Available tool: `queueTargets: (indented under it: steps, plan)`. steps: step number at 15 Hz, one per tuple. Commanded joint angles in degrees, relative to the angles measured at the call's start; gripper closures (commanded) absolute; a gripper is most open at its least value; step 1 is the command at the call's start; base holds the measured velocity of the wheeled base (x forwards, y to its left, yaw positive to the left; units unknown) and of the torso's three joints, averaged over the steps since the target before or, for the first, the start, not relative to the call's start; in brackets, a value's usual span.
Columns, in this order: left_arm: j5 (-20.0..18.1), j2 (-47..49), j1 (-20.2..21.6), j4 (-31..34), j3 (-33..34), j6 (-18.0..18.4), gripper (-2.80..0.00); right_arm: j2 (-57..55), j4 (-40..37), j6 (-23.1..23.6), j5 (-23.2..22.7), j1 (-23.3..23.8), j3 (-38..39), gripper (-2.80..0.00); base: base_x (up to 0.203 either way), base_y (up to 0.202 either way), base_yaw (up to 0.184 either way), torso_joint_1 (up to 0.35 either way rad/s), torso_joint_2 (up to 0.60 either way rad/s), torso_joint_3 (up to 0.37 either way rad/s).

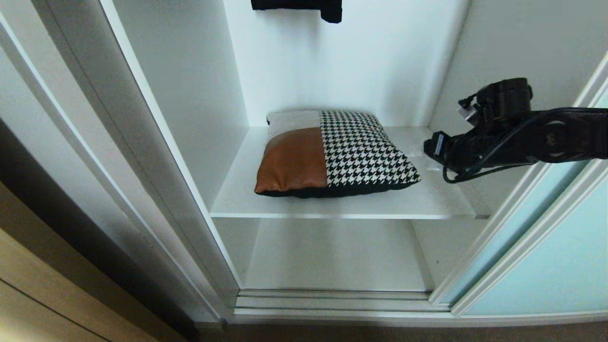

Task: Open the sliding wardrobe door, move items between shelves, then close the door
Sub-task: Place the pillow on the higher shelf

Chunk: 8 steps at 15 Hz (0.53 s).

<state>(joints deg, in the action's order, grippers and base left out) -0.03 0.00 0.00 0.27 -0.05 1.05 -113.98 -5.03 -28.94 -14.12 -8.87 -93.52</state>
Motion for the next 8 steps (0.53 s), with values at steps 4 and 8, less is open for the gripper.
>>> queueTargets:
  steps: [4,8]
  plan:
    - [0.0,0.0,0.0,0.0,0.0,0.0,0.00,-12.1,4.4,-0.1,1.3,1.5,-6.7,-2.80,0.000,0.000,0.000,0.000,0.00,0.000]
    - [0.0,0.0,0.0,0.0,0.0,0.0,0.00,-18.6,6.8,0.0,5.2,2.4,-13.5,-2.80,0.000,0.000,0.000,0.000,0.00,0.000]
